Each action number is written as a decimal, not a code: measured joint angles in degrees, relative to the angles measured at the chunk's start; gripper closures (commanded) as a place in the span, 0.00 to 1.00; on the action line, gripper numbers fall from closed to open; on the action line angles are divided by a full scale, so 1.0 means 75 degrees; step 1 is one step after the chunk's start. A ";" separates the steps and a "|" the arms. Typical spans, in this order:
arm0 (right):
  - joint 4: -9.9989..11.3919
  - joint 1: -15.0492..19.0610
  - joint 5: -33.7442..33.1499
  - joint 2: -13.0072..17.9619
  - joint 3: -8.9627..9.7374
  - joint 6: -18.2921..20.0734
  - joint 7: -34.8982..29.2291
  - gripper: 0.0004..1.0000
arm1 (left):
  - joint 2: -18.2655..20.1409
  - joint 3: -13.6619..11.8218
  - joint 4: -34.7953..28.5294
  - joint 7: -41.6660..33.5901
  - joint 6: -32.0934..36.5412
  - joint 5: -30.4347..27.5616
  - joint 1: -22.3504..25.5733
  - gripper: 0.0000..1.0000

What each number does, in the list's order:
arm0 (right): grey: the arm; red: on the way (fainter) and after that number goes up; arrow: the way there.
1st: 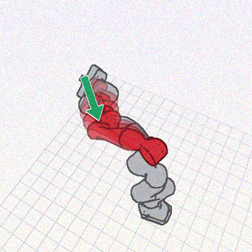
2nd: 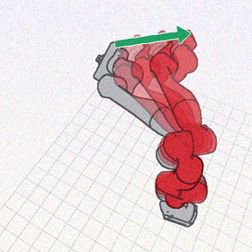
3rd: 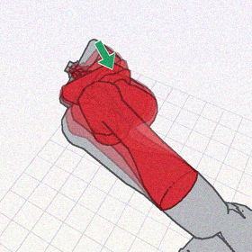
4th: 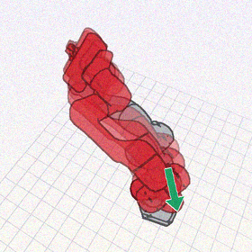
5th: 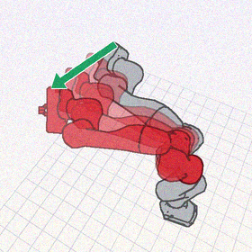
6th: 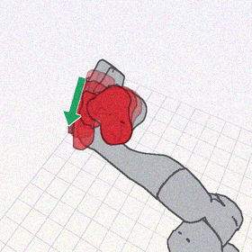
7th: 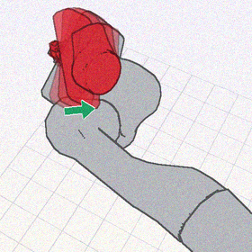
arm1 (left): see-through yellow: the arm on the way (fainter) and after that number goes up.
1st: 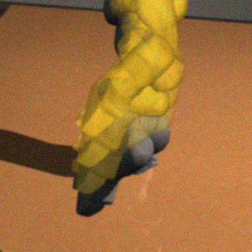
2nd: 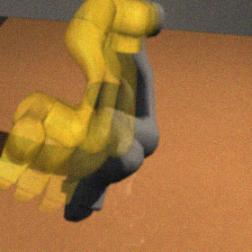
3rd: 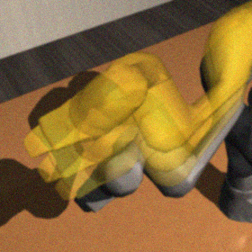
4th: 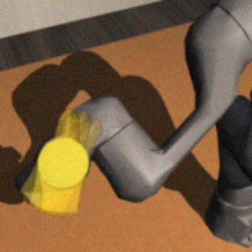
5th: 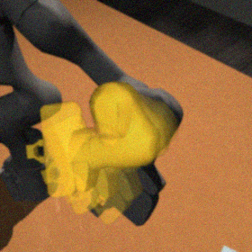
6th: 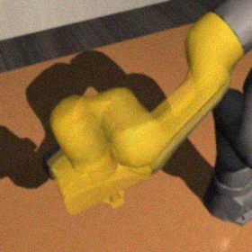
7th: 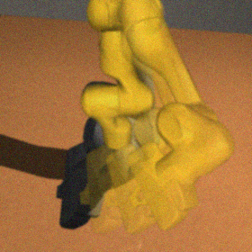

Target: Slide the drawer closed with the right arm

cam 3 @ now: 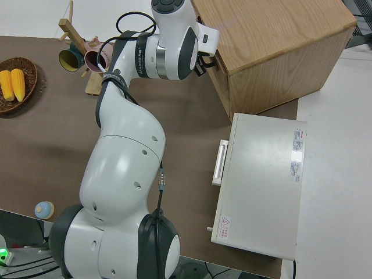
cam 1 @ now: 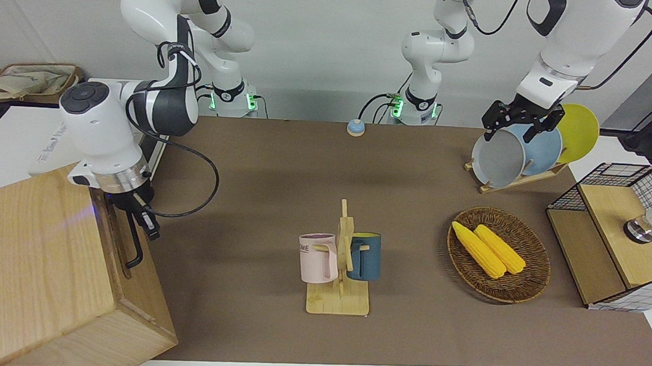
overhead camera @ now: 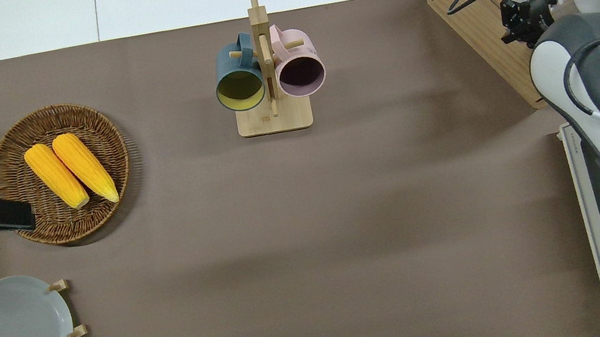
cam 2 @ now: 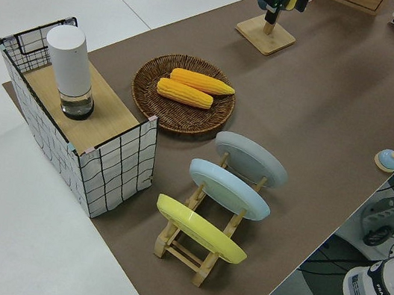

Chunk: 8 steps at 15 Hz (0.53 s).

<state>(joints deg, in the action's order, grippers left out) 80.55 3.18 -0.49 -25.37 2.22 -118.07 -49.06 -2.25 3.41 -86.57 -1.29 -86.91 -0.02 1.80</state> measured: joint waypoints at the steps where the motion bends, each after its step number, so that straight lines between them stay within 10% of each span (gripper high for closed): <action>1: -0.0054 -0.0038 0.0000 0.0014 0.0044 0.0015 0.0013 1.00 | 0.0000 0.0000 0.0000 0.0000 0.0000 0.0000 0.0000 0.01; 8: -0.0191 -0.0938 0.0005 0.0836 0.0230 0.2226 0.1257 1.00 | 0.0000 0.0000 0.0000 0.0000 0.0000 0.0000 0.0000 0.01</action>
<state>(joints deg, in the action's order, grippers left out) 79.11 -3.85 -0.46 -19.10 3.94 -101.38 -39.63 -2.25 3.41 -86.57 -1.29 -86.91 -0.02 1.80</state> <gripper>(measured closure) 0.991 0.004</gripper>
